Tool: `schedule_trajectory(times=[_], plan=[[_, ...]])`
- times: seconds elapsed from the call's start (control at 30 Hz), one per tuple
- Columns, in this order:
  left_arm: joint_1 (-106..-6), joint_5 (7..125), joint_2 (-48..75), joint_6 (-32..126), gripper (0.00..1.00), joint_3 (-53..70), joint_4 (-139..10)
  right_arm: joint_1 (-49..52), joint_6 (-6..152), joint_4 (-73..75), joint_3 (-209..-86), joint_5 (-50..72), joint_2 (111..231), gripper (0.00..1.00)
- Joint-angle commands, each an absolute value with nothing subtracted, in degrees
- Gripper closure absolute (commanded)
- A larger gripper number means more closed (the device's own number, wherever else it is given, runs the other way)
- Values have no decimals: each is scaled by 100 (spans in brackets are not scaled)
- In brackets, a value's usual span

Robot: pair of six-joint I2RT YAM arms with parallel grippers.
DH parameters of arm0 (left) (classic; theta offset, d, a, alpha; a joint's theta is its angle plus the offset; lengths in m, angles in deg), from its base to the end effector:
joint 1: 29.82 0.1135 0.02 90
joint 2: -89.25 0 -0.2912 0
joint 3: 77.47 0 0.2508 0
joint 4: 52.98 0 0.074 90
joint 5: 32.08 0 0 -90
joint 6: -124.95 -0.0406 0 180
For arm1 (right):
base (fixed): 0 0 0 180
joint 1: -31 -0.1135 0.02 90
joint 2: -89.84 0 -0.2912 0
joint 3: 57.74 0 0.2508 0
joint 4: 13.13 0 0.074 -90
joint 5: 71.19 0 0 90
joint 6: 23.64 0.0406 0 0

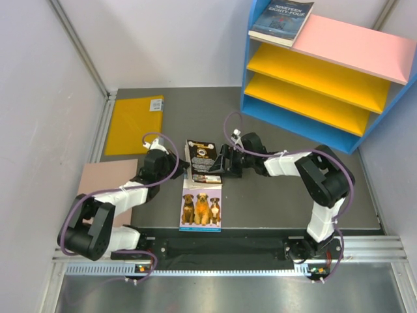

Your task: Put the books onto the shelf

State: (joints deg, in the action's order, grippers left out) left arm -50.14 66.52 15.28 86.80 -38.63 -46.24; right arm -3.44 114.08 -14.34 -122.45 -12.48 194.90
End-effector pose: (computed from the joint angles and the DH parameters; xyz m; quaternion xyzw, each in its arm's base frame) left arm 0.2278 -0.0908 0.1948 -0.1958 0.8347 -0.3528 0.3748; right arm 0.2941 0.2273 0.1637 -0.0145 0.8772 0.4553 0.1517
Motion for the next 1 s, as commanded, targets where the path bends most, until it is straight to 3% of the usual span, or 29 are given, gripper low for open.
schedule_trajectory(times=[0.0,0.37,0.63,0.83,0.97], plan=[[-5136,7154,1472,8663,100,-3832,-4599,-152,10986,-1546,-12308,-466,19426,21],[-5136,7128,1375,8627,100,-3831,-4652,-82,10565,-1361,-12563,-167,19531,19],[-5144,7119,1332,8619,100,-3805,-4661,-204,10731,-1256,-12863,-843,20067,20],[-5144,7198,1130,8671,100,-3805,-4564,-240,11231,-1870,-12775,-1563,20304,20],[-5136,7215,945,8680,100,-3814,-4555,-240,11942,-3089,-12581,-2134,20410,21]])
